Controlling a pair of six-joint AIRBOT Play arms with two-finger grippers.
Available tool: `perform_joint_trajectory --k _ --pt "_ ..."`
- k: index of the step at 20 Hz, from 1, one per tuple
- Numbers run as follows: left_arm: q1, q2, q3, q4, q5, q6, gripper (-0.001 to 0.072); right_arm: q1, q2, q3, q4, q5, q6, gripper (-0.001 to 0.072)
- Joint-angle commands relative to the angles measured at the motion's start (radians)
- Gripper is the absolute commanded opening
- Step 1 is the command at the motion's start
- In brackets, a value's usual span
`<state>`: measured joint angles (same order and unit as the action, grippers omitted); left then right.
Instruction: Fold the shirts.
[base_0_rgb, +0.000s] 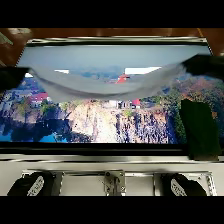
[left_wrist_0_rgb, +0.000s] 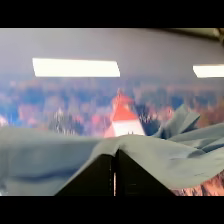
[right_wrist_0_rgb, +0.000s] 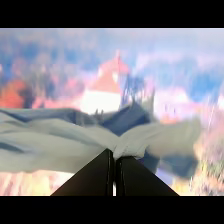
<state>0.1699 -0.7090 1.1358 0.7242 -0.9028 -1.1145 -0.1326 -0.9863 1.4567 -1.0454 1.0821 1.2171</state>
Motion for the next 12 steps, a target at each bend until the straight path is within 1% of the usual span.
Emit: perform_joint_trajectory --k 1,4,6,8,10,12 --pt "0.000 0.141 0.158 0.001 0.086 -0.008 0.0032 0.001 0.149 0.159 0.060 -0.123 -0.003 0.0065" --pt "0.000 0.201 0.271 0.006 0.175 -0.008 0.0032 0.001 0.184 0.299 0.058 -0.103 -0.003 0.0065" --pt "0.000 0.228 0.345 0.051 0.192 -0.019 0.0031 0.001 0.205 0.370 0.057 -0.099 -0.002 0.0065" --pt "0.000 0.246 0.407 0.153 0.153 -0.130 0.0032 0.001 0.232 0.419 0.057 -0.068 0.014 0.0065" --pt "0.000 0.268 0.455 0.298 0.048 -0.209 0.0032 0.001 0.282 0.431 0.040 -0.038 0.042 0.0065" --pt "0.000 0.295 0.486 0.438 -0.065 -0.290 0.0032 0.001 0.336 0.431 -0.015 -0.022 0.090 0.0065"
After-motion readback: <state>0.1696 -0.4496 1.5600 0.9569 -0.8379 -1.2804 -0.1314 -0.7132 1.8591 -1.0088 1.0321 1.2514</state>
